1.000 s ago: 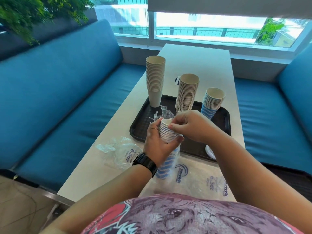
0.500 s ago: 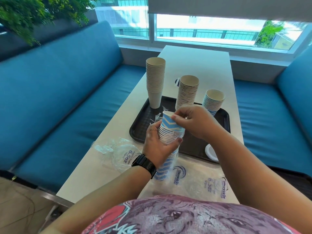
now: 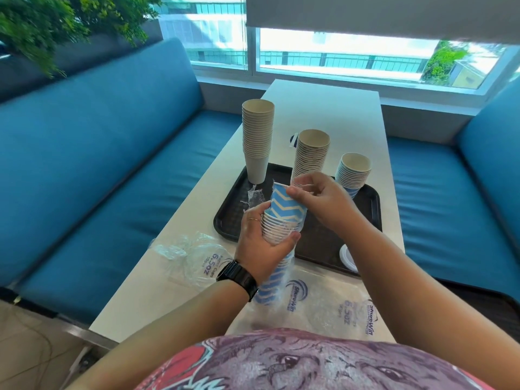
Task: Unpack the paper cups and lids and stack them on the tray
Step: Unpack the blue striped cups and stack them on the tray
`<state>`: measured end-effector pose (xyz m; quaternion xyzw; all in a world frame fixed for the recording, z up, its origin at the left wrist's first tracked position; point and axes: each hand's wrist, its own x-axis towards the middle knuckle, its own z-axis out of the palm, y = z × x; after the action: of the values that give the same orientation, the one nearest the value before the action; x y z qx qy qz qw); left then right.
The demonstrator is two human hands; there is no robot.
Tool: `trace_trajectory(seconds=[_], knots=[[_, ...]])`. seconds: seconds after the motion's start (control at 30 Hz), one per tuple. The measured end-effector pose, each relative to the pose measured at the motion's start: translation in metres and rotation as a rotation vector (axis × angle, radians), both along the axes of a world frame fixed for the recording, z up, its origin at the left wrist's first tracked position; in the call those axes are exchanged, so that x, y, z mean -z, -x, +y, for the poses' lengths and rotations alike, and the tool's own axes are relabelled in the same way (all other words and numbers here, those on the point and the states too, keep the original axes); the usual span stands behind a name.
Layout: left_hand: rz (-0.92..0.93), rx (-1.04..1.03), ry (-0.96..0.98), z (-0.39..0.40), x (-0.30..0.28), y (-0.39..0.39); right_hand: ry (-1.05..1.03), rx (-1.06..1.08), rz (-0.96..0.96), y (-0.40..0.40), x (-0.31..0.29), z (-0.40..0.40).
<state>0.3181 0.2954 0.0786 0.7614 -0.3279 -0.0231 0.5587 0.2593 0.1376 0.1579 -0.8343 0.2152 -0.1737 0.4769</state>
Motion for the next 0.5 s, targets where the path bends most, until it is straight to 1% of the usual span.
trace_trajectory(seconds=[0.1, 0.17, 0.23, 0.37, 0.5], knots=[[-0.004, 0.004, 0.0, 0.001, 0.0, 0.0, -0.302, -0.082, 0.074, 0.0, 0.006, -0.007], [-0.011, 0.011, -0.004, 0.0, 0.001, 0.0, -0.399, -0.114, 0.086, 0.001, 0.009, -0.009], [-0.007, 0.016, -0.013, 0.0, 0.0, 0.0, -0.457, -0.092, 0.041, 0.001, 0.01, -0.009], [0.012, 0.024, -0.039, 0.0, 0.0, 0.0, -0.546, -0.043, -0.129, 0.002, 0.004, -0.007], [0.016, 0.022, -0.033, -0.001, 0.0, 0.0, -0.524, -0.012, -0.248, 0.004, -0.008, -0.011]])
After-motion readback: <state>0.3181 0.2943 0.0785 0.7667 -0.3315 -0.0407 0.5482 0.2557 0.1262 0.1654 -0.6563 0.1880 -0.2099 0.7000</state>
